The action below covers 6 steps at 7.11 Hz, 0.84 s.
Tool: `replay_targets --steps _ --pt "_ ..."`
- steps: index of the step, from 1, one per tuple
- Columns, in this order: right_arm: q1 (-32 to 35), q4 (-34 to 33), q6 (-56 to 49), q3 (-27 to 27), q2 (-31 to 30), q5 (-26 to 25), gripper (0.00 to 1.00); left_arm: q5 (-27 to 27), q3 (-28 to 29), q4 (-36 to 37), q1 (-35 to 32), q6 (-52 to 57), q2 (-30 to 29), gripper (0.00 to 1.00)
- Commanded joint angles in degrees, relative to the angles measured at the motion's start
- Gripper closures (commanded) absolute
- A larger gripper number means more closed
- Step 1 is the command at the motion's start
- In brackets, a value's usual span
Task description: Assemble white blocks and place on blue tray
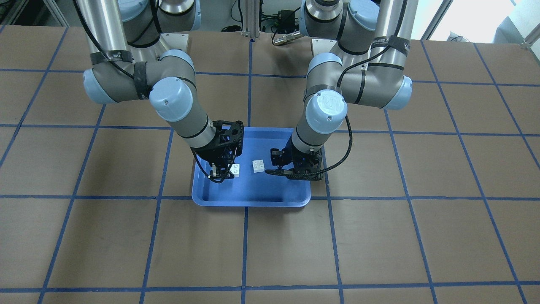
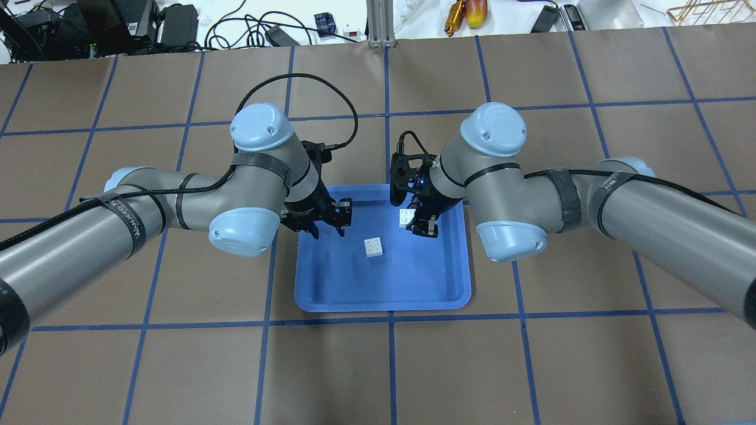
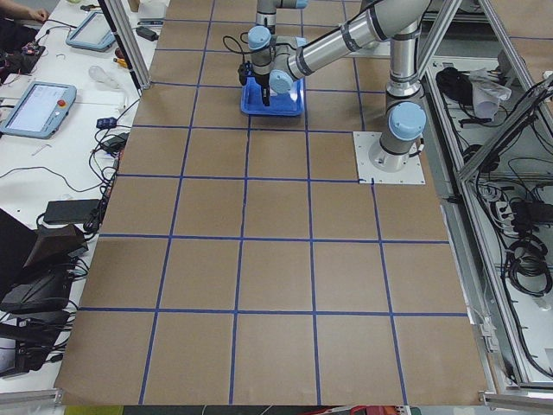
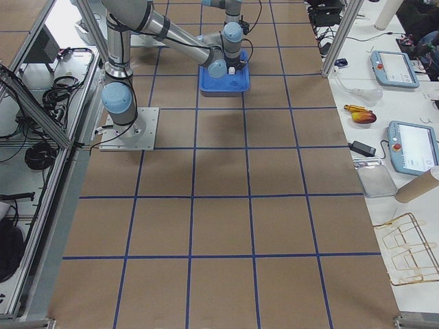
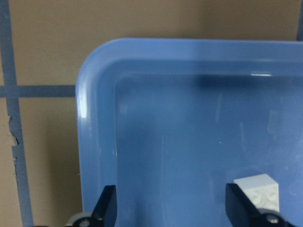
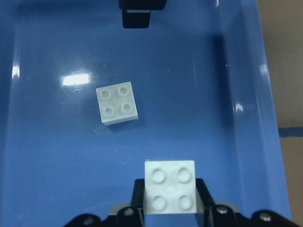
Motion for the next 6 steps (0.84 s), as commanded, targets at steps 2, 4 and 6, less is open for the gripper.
replay_targets --steps 2,4,6 --pt "1.6 -1.3 1.0 0.2 1.6 0.1 1.0 -5.6 -0.5 0.1 0.0 -3.6 -0.9 1.0" --pt "1.6 -2.1 1.0 0.3 2.7 0.2 1.0 -6.5 -1.4 0.0 -0.6 -4.7 -0.9 1.0" --pt "2.1 -4.0 1.0 0.3 3.8 0.1 1.0 -7.3 -1.7 2.6 -0.6 -6.4 -1.7 1.0"
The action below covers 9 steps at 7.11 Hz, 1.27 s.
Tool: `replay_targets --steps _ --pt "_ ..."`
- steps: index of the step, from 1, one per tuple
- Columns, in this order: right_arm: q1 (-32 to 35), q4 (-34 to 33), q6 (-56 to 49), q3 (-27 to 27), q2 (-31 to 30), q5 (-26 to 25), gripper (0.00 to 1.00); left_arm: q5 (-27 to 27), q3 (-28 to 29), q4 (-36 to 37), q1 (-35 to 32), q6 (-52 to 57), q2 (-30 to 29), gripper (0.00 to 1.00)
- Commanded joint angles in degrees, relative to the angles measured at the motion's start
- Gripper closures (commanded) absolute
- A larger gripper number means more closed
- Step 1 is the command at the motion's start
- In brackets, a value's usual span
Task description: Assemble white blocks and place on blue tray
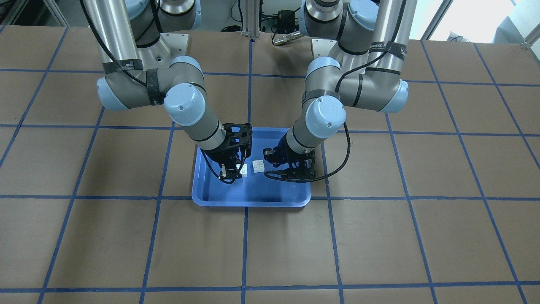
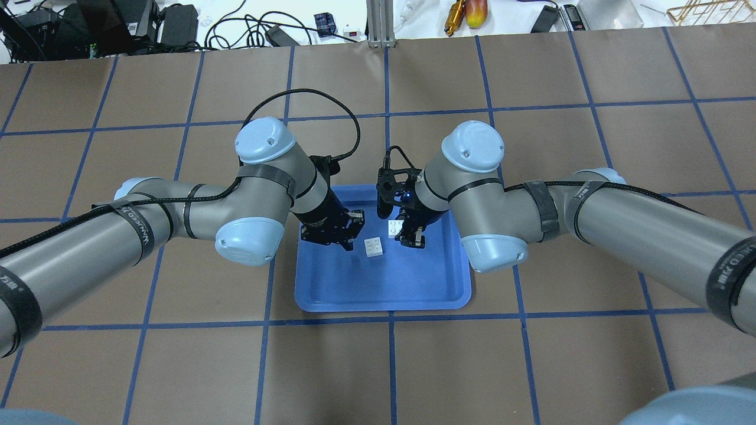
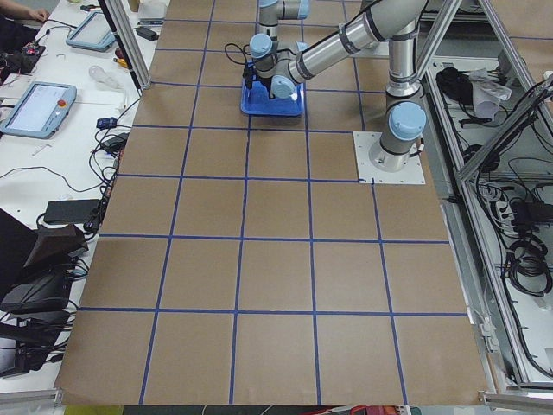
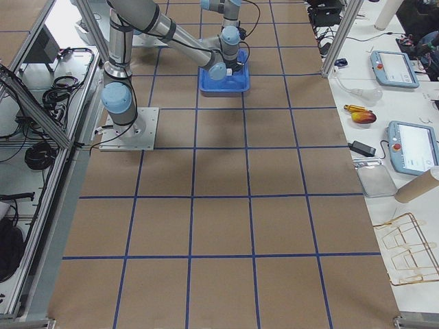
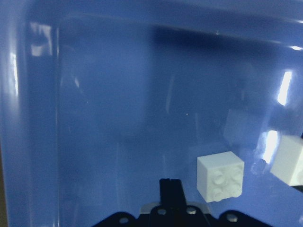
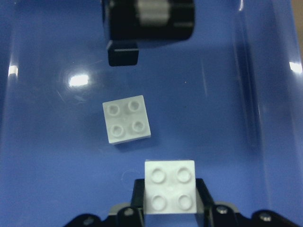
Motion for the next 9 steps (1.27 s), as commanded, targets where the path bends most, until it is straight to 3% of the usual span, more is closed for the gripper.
replay_targets --steps 1,9 --pt "1.2 -1.1 0.0 -0.1 1.1 -0.1 1.0 -2.2 -0.2 1.5 0.0 -1.2 -0.7 1.0" --pt "2.0 -0.1 0.2 0.1 1.0 -1.1 1.0 -2.6 -0.2 2.0 -0.3 -2.6 -1.1 1.0"
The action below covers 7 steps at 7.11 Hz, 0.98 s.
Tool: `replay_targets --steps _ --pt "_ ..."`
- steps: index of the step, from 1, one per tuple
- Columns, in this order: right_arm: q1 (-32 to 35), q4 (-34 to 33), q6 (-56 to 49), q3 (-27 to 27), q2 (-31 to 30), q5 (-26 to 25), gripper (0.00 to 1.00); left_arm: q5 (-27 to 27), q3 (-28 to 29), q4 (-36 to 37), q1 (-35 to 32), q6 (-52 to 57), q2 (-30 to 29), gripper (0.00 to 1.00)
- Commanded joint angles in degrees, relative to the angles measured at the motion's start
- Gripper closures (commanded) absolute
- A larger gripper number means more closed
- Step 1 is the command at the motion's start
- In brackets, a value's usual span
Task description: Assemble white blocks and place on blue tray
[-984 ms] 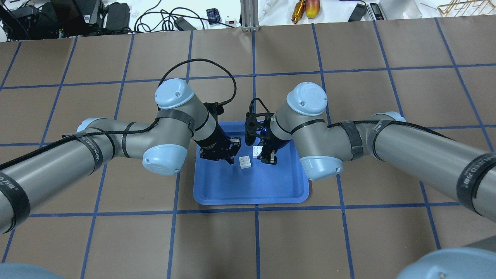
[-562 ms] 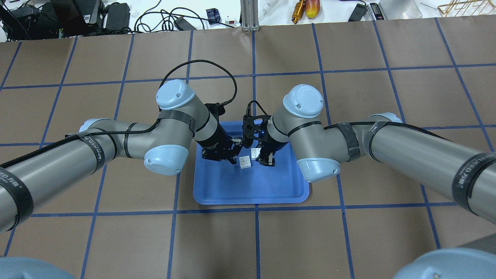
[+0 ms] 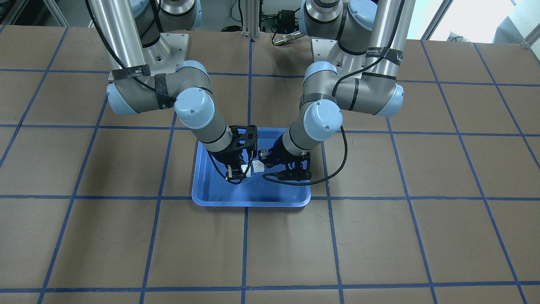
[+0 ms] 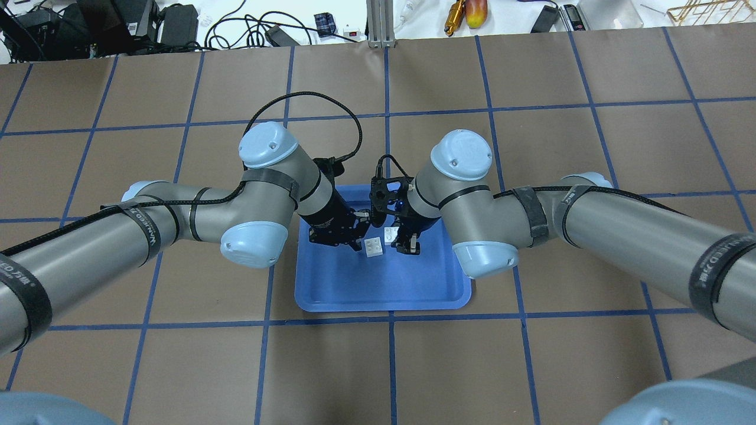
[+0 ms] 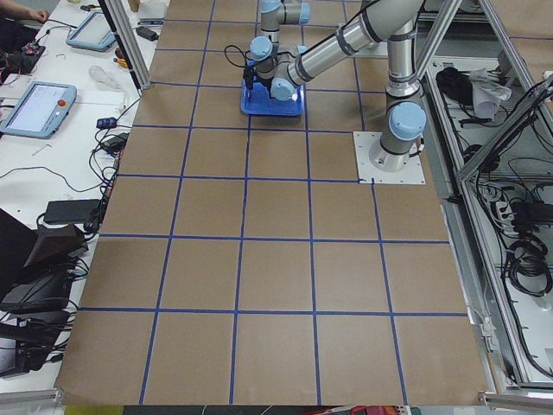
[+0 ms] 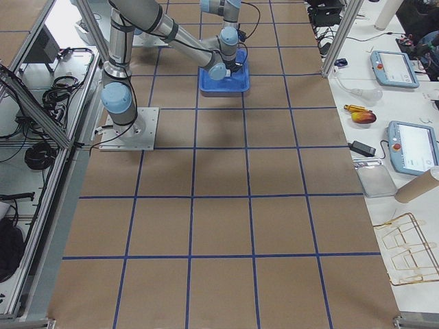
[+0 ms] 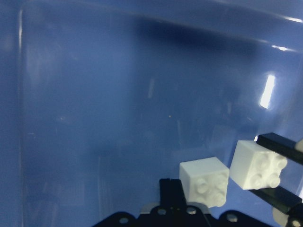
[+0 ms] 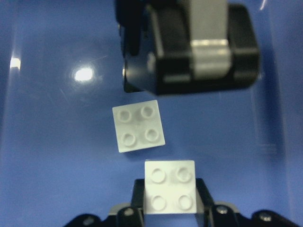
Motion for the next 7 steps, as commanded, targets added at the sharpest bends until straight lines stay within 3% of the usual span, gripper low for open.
replay_targets --steps 1,7 --pt "0.8 0.3 0.1 0.0 0.1 -0.2 1.0 0.0 0.0 0.2 0.0 -0.6 0.0 1.0" --pt "1.3 0.5 0.3 0.1 0.0 -0.2 1.0 0.0 0.2 0.2 0.0 -0.7 0.1 1.0"
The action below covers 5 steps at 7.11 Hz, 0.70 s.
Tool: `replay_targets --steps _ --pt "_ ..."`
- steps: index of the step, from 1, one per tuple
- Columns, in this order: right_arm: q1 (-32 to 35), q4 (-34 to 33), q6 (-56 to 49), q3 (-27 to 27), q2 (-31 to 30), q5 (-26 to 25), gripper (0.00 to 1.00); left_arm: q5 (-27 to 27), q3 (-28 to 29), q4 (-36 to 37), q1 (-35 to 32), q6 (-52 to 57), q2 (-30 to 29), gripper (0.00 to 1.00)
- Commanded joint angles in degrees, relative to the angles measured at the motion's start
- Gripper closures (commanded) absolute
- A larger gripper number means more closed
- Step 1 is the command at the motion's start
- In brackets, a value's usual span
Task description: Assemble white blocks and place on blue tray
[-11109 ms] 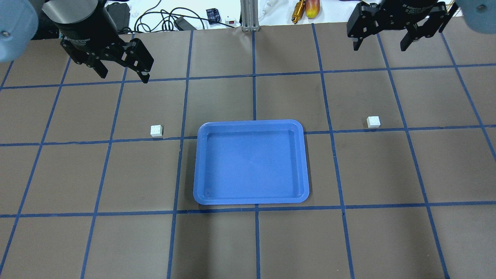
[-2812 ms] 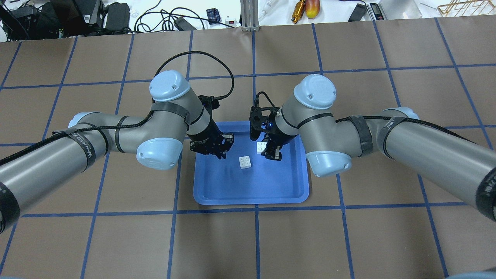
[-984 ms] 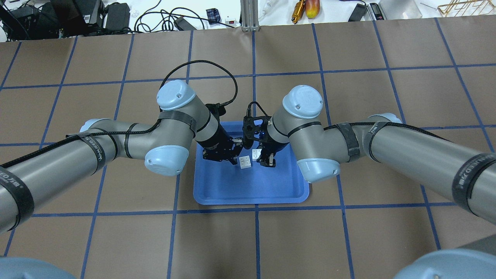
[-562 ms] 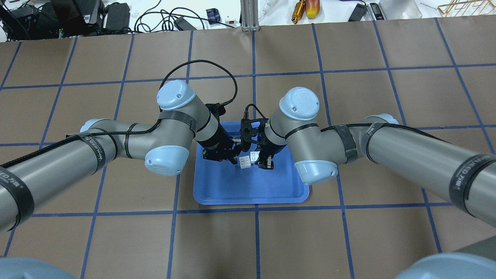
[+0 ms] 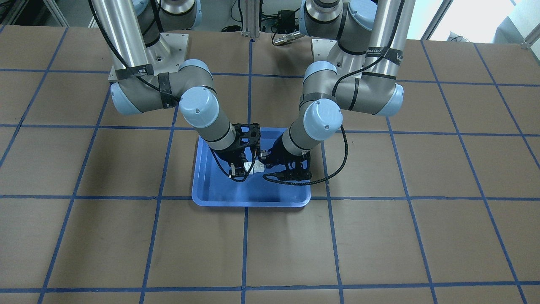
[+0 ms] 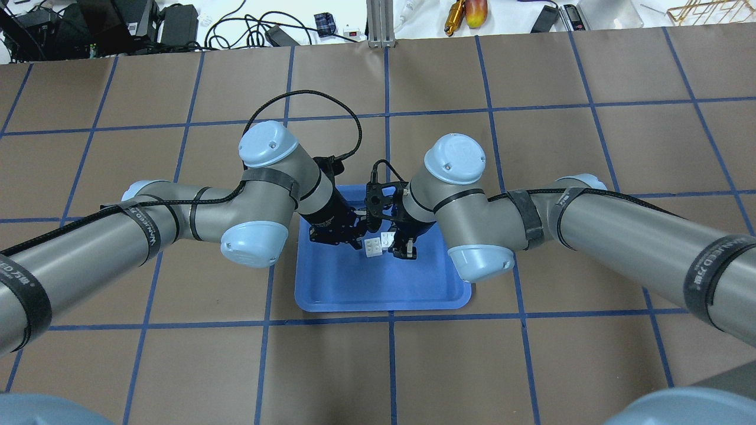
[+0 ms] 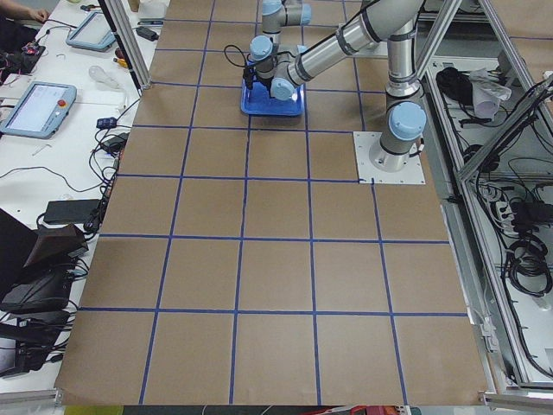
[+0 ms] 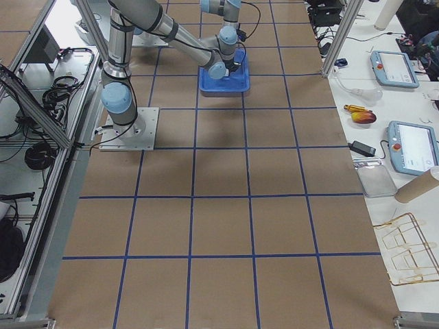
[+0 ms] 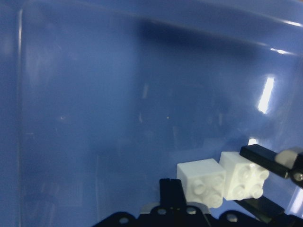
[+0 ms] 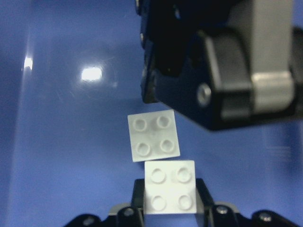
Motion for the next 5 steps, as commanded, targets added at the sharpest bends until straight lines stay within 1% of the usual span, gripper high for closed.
replay_targets --steps 1,3,4,5 --pt "0.6 0.1 0.1 0.1 0.0 -0.1 1.0 0.0 0.0 -0.1 -0.1 0.0 0.1 1.0" --pt "0.6 0.0 0.0 0.8 -0.1 -0.2 1.0 0.0 -0.1 -0.1 -0.1 0.1 0.2 1.0" --pt "0.6 0.0 0.1 0.9 -0.1 -0.3 0.95 0.0 -0.1 0.0 -0.1 0.0 0.2 1.0" --pt "0.6 0.0 0.5 0.9 0.0 -0.8 0.07 0.0 -0.1 0.0 -0.1 0.0 0.2 1.0"
